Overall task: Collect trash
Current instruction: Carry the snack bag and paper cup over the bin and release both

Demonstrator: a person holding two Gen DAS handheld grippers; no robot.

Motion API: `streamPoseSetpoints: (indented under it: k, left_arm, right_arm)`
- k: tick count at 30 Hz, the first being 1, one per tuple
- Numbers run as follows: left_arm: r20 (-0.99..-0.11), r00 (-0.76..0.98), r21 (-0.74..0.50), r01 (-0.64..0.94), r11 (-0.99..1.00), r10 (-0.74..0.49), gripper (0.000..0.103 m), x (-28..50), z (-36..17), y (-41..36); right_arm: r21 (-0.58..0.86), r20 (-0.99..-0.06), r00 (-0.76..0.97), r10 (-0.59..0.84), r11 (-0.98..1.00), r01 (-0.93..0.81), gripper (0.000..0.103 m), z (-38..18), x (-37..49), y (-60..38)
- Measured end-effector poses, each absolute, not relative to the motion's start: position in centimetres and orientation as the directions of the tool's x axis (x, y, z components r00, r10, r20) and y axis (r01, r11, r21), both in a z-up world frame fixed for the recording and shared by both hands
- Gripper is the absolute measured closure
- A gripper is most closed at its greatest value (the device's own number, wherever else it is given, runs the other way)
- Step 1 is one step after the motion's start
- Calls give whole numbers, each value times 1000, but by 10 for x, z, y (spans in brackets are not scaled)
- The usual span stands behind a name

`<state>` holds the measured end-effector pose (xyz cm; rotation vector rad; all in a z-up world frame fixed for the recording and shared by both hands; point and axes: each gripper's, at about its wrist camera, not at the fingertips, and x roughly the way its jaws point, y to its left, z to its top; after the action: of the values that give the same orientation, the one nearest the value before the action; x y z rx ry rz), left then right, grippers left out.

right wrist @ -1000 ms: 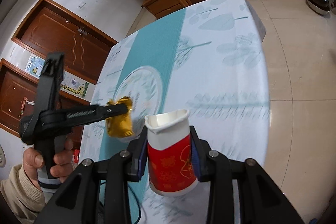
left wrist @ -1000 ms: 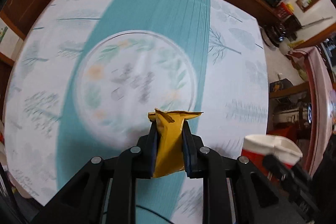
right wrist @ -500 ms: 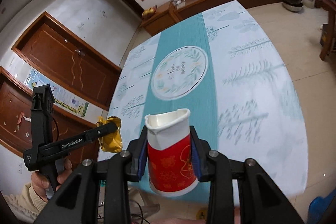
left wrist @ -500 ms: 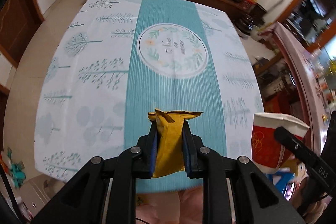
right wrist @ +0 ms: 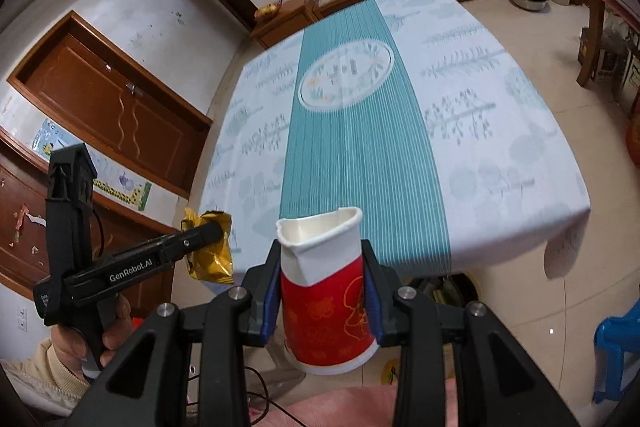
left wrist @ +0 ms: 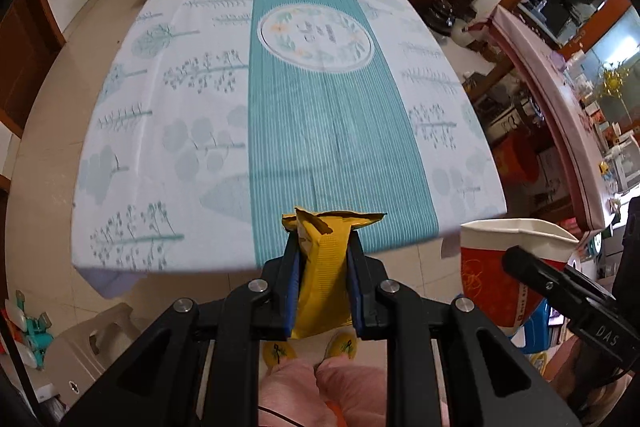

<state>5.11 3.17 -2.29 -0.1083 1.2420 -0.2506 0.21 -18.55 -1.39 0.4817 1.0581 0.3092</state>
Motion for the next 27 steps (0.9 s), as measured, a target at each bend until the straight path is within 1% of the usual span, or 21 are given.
streamPoseSetpoints:
  k: [4,8,13,19,25,27]
  left_arm:
    - [-929,293,-188,156,970,-228,85,34,-39,14]
    - [-934,299,-146,178,973,-195,84,12,-77,-9]
    - [-950,262,-131,152,980,-168,84,-9,-147,-30]
    - [-968,187,-150,100,984,-167,84,-24,-233,-40]
    - [-975,150,-143,123,982,-161,82,-27,-297,-50]
    - [-977,146,-141,121,983,-158,80,-26,-315,-52]
  right_arm:
    - [505,-783,421,458,863,-2,68,-33,-14,-188]
    - [498,-806,372,461,867,6,68,-66,-30,-193]
    - [467,-848,301,436,883,36,67,-138,-49,-204]
    - [445,-879,245,410,889,111,66,-226,-63,-218]
    - [431,-896,203,394,881,196,63,-302,-67,-225]
    - [422,-901,199,385,883,204,62,-325,-64,-225]
